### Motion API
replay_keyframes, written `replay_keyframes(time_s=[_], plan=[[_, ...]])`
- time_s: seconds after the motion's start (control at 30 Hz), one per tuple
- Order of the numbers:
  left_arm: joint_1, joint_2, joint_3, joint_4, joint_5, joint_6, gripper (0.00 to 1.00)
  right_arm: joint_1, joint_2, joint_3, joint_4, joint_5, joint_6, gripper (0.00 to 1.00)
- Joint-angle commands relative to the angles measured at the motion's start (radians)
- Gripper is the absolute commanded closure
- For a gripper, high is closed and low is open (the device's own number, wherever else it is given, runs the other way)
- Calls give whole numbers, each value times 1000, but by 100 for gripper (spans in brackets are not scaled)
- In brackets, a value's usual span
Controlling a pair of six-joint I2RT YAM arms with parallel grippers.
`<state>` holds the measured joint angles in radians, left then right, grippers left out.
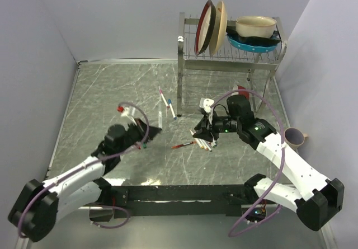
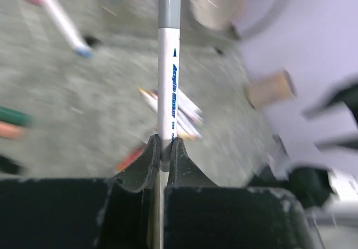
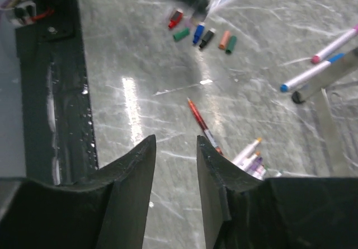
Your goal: Open the pen caps
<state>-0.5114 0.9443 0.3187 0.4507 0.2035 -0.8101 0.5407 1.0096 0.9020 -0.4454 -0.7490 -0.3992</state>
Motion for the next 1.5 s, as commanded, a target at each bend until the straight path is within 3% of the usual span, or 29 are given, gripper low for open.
replay_keyframes(time_s=[0.0, 0.17, 0.27, 0.43, 0.83, 1.07, 1.23, 1.27, 1.3, 1.33, 1.37, 1.43, 1.47], plan=[[-195, -79, -114, 314, -135, -77, 99, -1, 47, -28, 102, -150, 92, 56], [-372, 13, -175, 567, -275, -138, 99, -7, 96, -84, 241, -300, 238, 53], [-453, 115, -162, 695, -343, -141, 99, -19, 118, -115, 321, -364, 305, 42], [-538, 270, -115, 796, -391, -141, 99, -45, 156, -143, 422, -414, 417, 37], [-579, 389, -70, 891, -423, -152, 99, -87, 173, -232, 714, -171, 876, 38], [-582, 418, -60, 908, -421, -159, 99, -84, 188, -259, 760, -173, 916, 40], [-582, 422, -46, 896, -408, -159, 99, -67, 218, -256, 755, -176, 910, 49], [-584, 425, -41, 895, -406, -158, 99, -65, 222, -252, 752, -182, 907, 55], [-584, 424, -41, 896, -404, -158, 99, -58, 231, -249, 751, -211, 896, 76], [-584, 425, -41, 898, -403, -158, 99, -56, 239, -245, 749, -222, 889, 88], [-584, 424, -46, 899, -401, -158, 92, -53, 250, -233, 731, -227, 879, 100], [-584, 413, -55, 907, -395, -149, 72, -51, 253, -219, 697, -220, 840, 100], [-584, 403, -69, 908, -391, -144, 54, -53, 251, -210, 677, -217, 827, 100]])
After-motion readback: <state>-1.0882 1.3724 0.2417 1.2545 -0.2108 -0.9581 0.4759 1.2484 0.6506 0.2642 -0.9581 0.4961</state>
